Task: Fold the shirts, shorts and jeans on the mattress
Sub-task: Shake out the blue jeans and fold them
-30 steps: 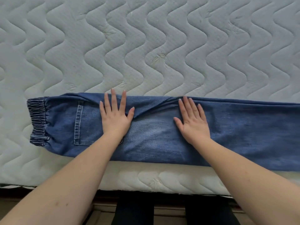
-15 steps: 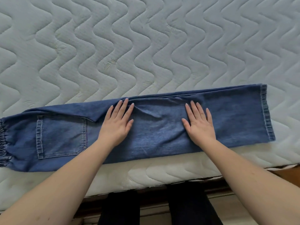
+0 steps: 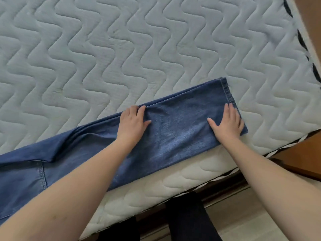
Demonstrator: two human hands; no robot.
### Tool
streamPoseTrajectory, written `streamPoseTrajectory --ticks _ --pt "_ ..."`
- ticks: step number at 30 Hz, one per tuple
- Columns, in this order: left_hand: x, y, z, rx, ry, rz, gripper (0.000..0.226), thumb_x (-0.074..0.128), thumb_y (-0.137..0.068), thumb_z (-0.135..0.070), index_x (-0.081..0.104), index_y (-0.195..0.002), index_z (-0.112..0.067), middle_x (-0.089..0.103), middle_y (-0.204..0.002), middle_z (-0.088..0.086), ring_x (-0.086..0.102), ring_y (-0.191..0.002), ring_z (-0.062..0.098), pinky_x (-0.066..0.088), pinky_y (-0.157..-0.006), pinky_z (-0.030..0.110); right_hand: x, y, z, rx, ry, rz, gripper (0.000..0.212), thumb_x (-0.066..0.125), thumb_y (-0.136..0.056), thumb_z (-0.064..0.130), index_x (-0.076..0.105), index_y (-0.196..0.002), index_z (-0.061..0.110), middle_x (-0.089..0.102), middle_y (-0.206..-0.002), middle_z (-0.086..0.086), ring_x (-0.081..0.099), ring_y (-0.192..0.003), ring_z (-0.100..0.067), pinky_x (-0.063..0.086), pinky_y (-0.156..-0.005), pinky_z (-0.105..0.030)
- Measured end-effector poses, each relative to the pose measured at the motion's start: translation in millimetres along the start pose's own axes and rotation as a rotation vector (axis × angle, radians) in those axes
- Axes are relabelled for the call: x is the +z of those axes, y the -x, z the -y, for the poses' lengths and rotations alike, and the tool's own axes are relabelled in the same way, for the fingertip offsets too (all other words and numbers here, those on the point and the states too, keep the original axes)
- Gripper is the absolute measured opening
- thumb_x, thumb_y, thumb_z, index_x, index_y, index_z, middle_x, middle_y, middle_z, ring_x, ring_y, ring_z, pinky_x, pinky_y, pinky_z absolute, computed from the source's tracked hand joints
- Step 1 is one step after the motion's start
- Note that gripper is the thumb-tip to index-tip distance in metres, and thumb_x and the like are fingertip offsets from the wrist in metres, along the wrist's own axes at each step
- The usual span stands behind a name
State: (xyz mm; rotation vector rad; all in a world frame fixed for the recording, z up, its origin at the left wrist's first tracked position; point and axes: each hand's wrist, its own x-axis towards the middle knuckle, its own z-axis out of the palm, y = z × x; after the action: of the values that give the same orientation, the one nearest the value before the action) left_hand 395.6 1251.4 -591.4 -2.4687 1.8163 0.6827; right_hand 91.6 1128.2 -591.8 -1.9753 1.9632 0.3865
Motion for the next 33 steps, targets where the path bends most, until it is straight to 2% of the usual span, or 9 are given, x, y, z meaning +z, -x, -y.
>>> streamPoseTrajectory --ticks 5,11,15,20,24,26,28,31,33 --pt "-16 -43 -6 -0.119 0.13 0.036 0.025 0.066 -0.091 -0.034 0.061 -0.106 -0.015 0.061 -0.11 0.01 0.055 -0.104 0.033 0.045 -0.088 0.044 -15 -28 -28 0.195 -0.204 -0.095 0.074 0.065 -0.085 0.054 0.039 -0.144 0.018 0.042 -0.142 -0.015 0.039 -0.13 -0.036 0.031 -0.107 -0.047" --pt "-25 -61 1 -0.029 0.074 0.078 0.006 0.063 -0.092 -0.017 0.063 -0.095 -0.012 0.062 -0.102 0.013 0.057 -0.094 0.035 0.045 -0.079 0.043 -27 -53 -47 0.128 -0.374 0.059 0.045 0.073 -0.086 0.039 0.06 -0.115 0.008 0.066 -0.114 -0.017 0.06 -0.105 -0.038 0.042 -0.08 -0.037" --pt "-15 -57 -1 -0.04 0.001 -0.029 0.006 0.058 -0.095 -0.014 0.061 -0.097 -0.009 0.059 -0.099 0.014 0.055 -0.091 0.036 0.04 -0.074 0.042 -25 -50 -48 0.084 -0.362 0.031 0.036 0.069 -0.089 0.037 0.061 -0.106 0.006 0.062 -0.11 -0.017 0.058 -0.101 -0.037 0.038 -0.075 -0.036" --pt "-7 -50 -25 -0.028 -0.054 -0.134 0.019 0.058 -0.092 -0.008 0.06 -0.111 -0.007 0.057 -0.108 0.019 0.053 -0.097 0.04 0.041 -0.082 0.049 -32 -49 -46 0.04 -0.303 0.088 0.03 0.062 -0.093 0.04 0.054 -0.102 0.013 0.062 -0.103 -0.011 0.059 -0.098 -0.035 0.039 -0.071 -0.035" --pt "3 -37 -48 0.257 -0.055 -0.201 0.047 0.064 -0.087 -0.024 0.055 -0.131 -0.012 0.054 -0.133 0.017 0.054 -0.116 0.038 0.041 -0.094 0.048 -56 -38 -40 -0.102 -0.408 0.172 0.019 0.06 -0.092 0.038 0.048 -0.096 0.024 0.053 -0.081 0.008 0.052 -0.083 -0.024 0.033 -0.068 -0.032" --pt "18 -24 -53 0.373 -0.16 -0.095 0.061 0.054 -0.092 -0.039 0.043 -0.148 -0.018 0.038 -0.153 0.015 0.039 -0.139 0.035 0.033 -0.11 0.048 -65 -24 -30 -0.137 -0.518 0.183 0.016 0.06 -0.092 0.035 0.051 -0.098 0.024 0.055 -0.084 0.011 0.053 -0.082 -0.019 0.034 -0.067 -0.031" --pt "34 -14 -52 0.341 -0.212 0.063 0.069 0.034 -0.098 -0.053 0.012 -0.158 -0.027 0.007 -0.165 0.009 0.003 -0.152 0.029 0.006 -0.122 0.047 -70 -4 -15 -0.185 -0.602 0.201 0.015 0.059 -0.092 0.032 0.051 -0.104 0.027 0.059 -0.089 0.017 0.055 -0.084 -0.012 0.038 -0.066 -0.025" --pt "47 -16 -49 0.278 -0.203 0.194 0.068 0.013 -0.098 -0.062 -0.022 -0.15 -0.035 -0.023 -0.162 0.001 -0.035 -0.142 0.021 -0.025 -0.115 0.041 -77 31 16 -0.277 -0.704 0.233 0.034 0.056 -0.094 0.03 0.047 -0.126 0.033 0.058 -0.109 0.024 0.054 -0.099 0.001 0.039 -0.081 -0.015" --pt "40 -23 -49 0.29 -0.148 0.254 0.07 0.019 -0.098 -0.061 -0.019 -0.151 -0.037 -0.024 -0.162 -0.002 -0.034 -0.143 0.018 -0.024 -0.114 0.04 -83 53 38 -0.333 -0.77 0.246 0.035 0.055 -0.095 0.028 0.044 -0.126 0.04 0.056 -0.108 0.036 0.054 -0.1 0.008 0.037 -0.088 -0.016"
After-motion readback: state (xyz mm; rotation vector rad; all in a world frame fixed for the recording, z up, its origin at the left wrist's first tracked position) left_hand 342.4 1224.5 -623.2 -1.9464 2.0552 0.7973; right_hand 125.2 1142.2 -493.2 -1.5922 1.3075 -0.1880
